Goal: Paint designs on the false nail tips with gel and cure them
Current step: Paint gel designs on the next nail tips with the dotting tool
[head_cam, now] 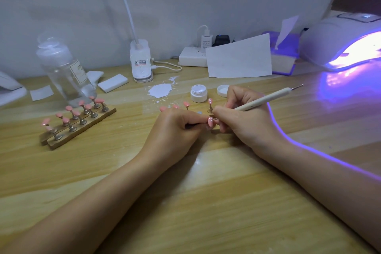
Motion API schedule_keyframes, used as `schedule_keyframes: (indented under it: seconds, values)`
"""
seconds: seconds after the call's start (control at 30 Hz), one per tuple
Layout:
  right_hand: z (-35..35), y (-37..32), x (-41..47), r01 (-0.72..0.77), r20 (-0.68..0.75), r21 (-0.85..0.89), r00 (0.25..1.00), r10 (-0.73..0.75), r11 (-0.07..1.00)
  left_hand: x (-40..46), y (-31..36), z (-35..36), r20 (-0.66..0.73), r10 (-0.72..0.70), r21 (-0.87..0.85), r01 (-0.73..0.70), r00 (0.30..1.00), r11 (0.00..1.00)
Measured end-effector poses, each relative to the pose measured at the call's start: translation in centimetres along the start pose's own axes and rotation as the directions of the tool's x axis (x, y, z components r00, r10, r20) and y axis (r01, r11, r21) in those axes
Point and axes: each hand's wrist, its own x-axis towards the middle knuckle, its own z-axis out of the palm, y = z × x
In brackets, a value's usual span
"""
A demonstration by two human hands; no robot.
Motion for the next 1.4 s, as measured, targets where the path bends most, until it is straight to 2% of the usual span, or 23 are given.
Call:
schedule_keyframes:
  seconds: [0.27, 0.37, 0.5, 0.57, 0.73, 0.93, 1.1, 1.2, 1.4]
  values:
    - [0.0, 0.1, 0.1, 0.0, -0.034, -0.024, 0.999, -0.001, 1.0, 0.0, -0.1, 0.0, -0.003, -0.038, -0.017, 0.038, 0.999, 0.999]
    - [-0.2, 0.1, 0.2, 0.007, -0.101, -0.028, 0.995, -0.01, 1.0, 0.0, -0.2, 0.1, -0.014, -0.061, -0.029, 0.061, 0.998, 0.998]
    - [-0.7, 0.1, 0.5, -0.013, -0.244, 0.109, 0.969, 0.039, 0.994, -0.1, -0.4, 0.2, -0.023, -0.127, -0.072, 0.125, 0.992, 0.99]
    - [-0.9, -0.1, 0.6, -0.031, -0.275, 0.1, 0.96, 0.057, 0.995, -0.1, -0.3, 0.2, -0.025, -0.144, -0.07, 0.142, 0.989, 0.987]
    - [-1.5, -1.2, 1.8, 0.032, -0.219, -0.042, 0.975, -0.04, 0.999, -0.1, -0.2, 0.1, -0.027, -0.172, -0.128, 0.168, 0.985, 0.977]
    - [-1.5, -2.9, 5.6, 0.024, -0.147, -0.277, 0.987, -0.067, 0.961, -0.1, -0.1, 0.1, -0.039, -0.194, -0.18, 0.184, 0.98, 0.966]
    - [-0.5, -2.3, 8.8, 0.004, -0.025, -0.512, 0.999, -0.019, 0.859, 0.0, 0.0, 0.1, -0.027, -0.174, -0.186, 0.166, 0.984, 0.968]
    - [0.2, -1.5, 10.0, -0.032, -0.016, -0.607, 0.999, 0.029, 0.794, 0.0, -0.1, 0.2, -0.027, -0.18, -0.205, 0.171, 0.983, 0.964]
    - [1.5, -0.1, 10.7, -0.022, -0.001, -0.732, 0.999, 0.032, 0.68, -0.2, 0.1, 0.1, -0.029, -0.202, -0.223, 0.191, 0.979, 0.956]
